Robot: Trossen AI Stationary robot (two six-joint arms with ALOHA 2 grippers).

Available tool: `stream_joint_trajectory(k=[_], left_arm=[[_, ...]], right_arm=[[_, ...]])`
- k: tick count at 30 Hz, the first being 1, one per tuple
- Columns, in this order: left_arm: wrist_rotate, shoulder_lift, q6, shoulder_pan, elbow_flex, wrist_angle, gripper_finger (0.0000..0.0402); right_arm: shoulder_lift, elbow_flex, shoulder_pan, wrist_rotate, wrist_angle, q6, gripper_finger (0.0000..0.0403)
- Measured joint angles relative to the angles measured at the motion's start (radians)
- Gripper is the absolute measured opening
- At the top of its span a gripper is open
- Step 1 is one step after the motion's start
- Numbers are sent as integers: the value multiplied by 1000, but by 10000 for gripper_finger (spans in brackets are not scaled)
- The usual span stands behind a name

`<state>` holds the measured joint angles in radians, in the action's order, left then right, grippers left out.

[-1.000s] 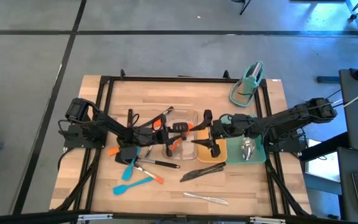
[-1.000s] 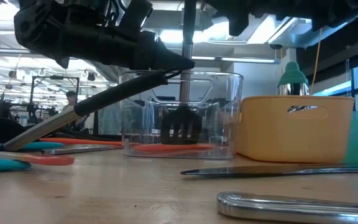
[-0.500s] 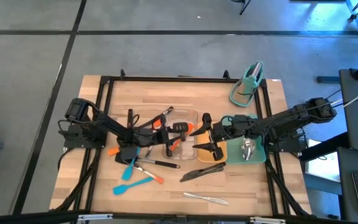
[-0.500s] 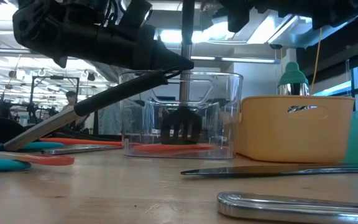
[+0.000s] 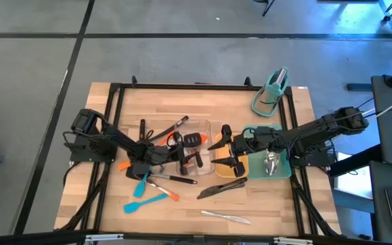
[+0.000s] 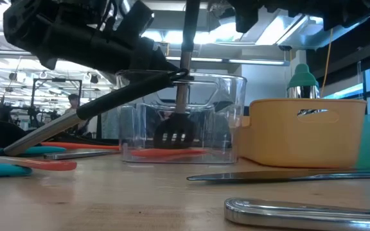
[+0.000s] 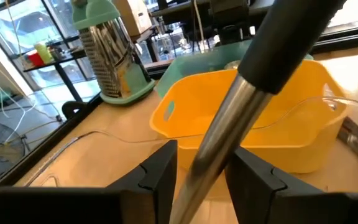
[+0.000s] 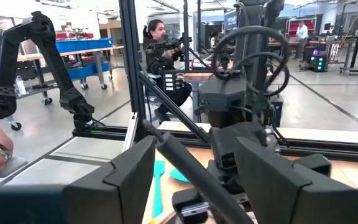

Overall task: Pick & Place Kitchen Items
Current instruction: Put the black spatula into the transparent bin

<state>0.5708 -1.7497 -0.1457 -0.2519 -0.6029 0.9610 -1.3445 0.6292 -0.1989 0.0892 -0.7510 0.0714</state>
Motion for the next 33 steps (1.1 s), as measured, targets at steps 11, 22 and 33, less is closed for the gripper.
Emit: stream_joint_trajectory(k=[11, 22, 33], left_arm=[[3, 80, 72, -27, -36, -197, 142], [-86, 143, 234, -28, -178, -695, 198], [-234, 181, 327, -4, -414, -1274, 215]], right_arm=[[0, -1, 0, 0, -12, 19, 222], [0, -1, 0, 1, -11, 37, 222], [0, -1, -1, 19, -10, 48, 222]])
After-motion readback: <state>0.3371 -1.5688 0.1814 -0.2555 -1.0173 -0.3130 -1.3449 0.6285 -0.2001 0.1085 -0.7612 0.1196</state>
